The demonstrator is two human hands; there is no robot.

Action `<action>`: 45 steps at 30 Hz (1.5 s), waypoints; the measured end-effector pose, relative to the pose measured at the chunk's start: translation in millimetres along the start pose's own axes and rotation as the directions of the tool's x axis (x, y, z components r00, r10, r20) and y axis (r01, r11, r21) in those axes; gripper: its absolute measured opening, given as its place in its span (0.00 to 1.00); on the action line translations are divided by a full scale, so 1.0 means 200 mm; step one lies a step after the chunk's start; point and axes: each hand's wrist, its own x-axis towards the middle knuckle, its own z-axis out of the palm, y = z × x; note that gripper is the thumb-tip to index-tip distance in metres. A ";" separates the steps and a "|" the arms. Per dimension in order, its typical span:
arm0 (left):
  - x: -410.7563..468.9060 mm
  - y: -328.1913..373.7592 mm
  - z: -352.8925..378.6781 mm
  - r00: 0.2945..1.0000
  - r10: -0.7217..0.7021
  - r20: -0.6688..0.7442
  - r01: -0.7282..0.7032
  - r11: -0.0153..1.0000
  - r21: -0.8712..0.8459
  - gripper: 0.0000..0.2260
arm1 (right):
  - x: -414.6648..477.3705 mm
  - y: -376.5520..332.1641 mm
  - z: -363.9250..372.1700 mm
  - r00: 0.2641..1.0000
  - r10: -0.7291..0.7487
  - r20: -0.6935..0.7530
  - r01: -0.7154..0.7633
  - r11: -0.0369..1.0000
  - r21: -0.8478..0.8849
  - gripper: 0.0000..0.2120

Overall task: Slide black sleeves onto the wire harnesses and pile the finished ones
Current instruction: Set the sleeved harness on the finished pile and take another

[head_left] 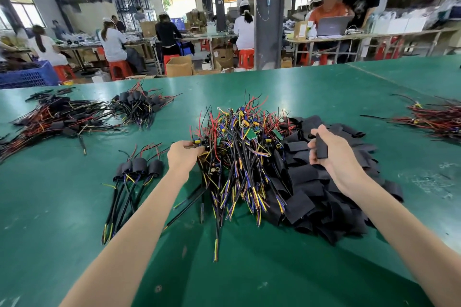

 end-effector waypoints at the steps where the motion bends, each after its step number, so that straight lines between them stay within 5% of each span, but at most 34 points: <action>1: 0.00 -0.01 0.00 1.000 0.013 -0.002 -0.013 1.000 -0.023 0.06 | 0.00 0.00 0.00 1.000 0.002 0.001 -0.002 1.000 -0.014 0.13; 6: 0.01 -0.06 -0.03 0.999 0.008 0.036 -0.005 0.995 -0.099 0.04 | -0.01 0.01 0.02 1.000 -0.001 0.014 0.002 0.996 -0.085 0.15; 11: -0.01 -0.05 -0.08 0.977 0.155 -0.143 -0.138 0.983 0.123 0.09 | 0.00 0.02 0.00 0.999 -0.037 0.021 0.039 0.995 -0.093 0.12; 13: -0.03 0.01 -0.10 0.978 0.147 -0.150 -0.162 0.983 -0.088 0.03 | 0.01 0.04 -0.01 0.997 -0.064 0.036 0.067 0.993 -0.093 0.10; 16: -0.07 0.11 -0.12 0.993 0.111 -0.041 -0.118 0.887 -0.446 0.10 | 0.03 0.06 -0.03 0.987 -0.120 0.102 0.133 0.982 -0.133 0.08; 18: -0.09 0.18 -0.14 0.993 0.122 0.005 -0.102 0.846 -0.524 0.08 | 0.04 0.08 -0.03 0.981 -0.133 0.142 0.155 0.976 -0.154 0.05; 21: -0.13 0.29 -0.18 0.987 0.158 0.035 -0.109 0.808 -0.579 0.09 | 0.06 0.10 -0.03 0.984 -0.130 0.120 0.154 0.964 -0.218 0.24; 25: -0.24 0.43 -0.23 0.949 0.315 0.019 -0.244 0.771 -0.588 0.10 | 0.04 0.10 -0.03 0.973 -0.177 0.147 0.213 0.936 -0.279 0.26; 27: -0.29 0.49 -0.26 0.895 0.444 -0.031 -0.397 0.766 -0.506 0.08 | 0.03 0.10 -0.02 0.971 -0.187 0.149 0.222 0.939 -0.263 0.26; 29: -0.34 0.52 -0.30 0.770 0.632 -0.084 -0.628 0.731 -0.266 0.05 | 0.00 0.08 -0.02 0.962 -0.228 0.151 0.263 0.921 -0.286 0.24; 33: -0.39 0.48 -0.32 0.512 0.859 0.001 -0.848 0.505 0.161 0.09 | -0.04 0.06 0.00 0.917 -0.347 0.197 0.398 0.823 -0.406 0.21; 39: -0.43 0.20 -0.25 0.551 0.824 0.130 -0.828 0.520 0.212 0.11 | -0.08 0.07 0.02 0.845 -0.453 0.282 0.525 0.607 -0.596 0.27; 45: -0.45 0.12 -0.24 0.590 0.800 0.115 -0.803 0.564 0.192 0.11 | -0.07 0.10 0.03 0.829 -0.479 0.289 0.543 0.569 -0.618 0.28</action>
